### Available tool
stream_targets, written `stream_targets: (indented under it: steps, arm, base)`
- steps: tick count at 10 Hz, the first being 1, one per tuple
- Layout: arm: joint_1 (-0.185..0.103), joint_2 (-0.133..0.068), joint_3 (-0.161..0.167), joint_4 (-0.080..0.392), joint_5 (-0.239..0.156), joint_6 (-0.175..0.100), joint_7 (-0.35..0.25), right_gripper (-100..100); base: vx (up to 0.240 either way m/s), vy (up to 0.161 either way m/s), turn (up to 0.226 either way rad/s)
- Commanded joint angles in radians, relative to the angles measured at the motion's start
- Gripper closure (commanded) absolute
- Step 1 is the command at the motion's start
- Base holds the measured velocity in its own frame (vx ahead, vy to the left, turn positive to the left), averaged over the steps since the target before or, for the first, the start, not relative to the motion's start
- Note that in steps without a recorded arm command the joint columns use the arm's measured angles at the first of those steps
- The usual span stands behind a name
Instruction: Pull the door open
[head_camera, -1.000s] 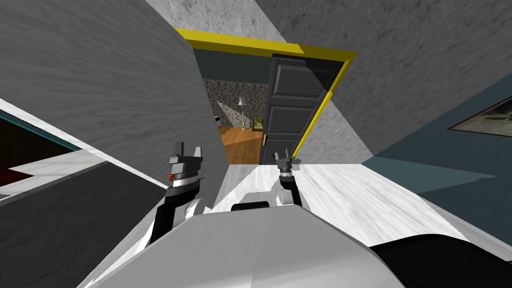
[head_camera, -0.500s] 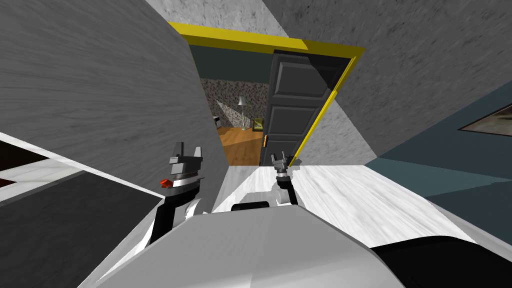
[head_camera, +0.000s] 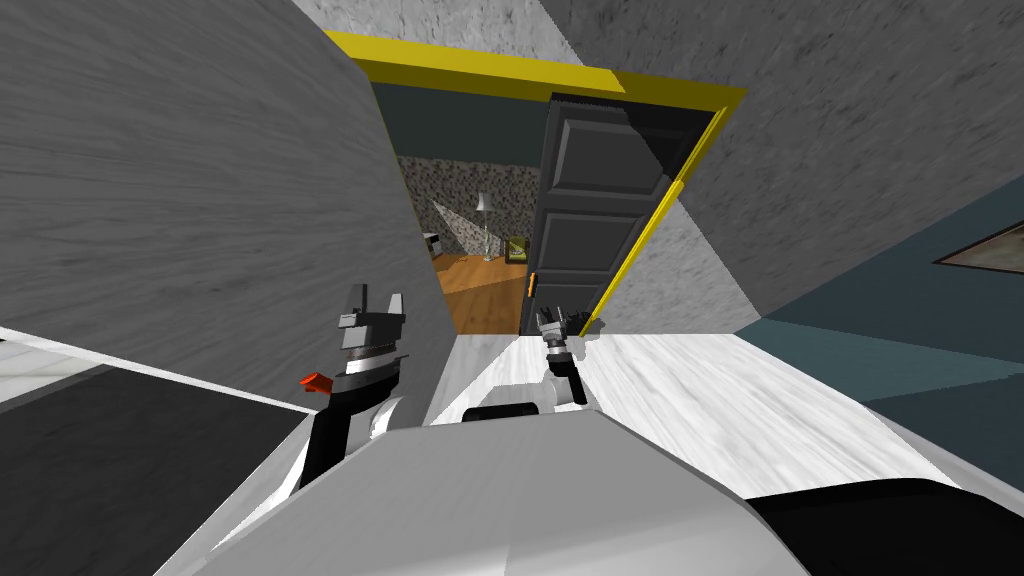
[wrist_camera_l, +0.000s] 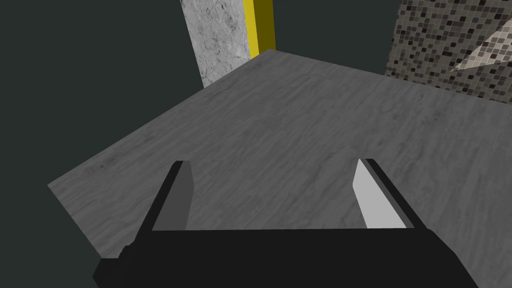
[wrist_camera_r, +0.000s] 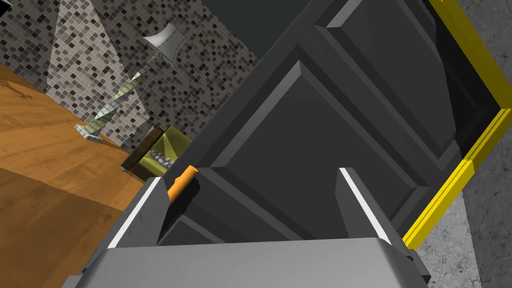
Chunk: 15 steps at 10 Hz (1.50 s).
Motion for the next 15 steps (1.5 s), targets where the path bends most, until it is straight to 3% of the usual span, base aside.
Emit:
stream_targets:
  steps: [1, 15]
  arm:
    - [-0.019, -0.011, 0.016, 0.048, -0.028, -0.012, -0.045, -100]
    - [-0.176, -0.071, 0.124, 0.412, -0.218, -0.097, -0.331, -100]
  base:
    - [0.104, 0.002, 0.011]
    - [0.079, 0.0, 0.004]
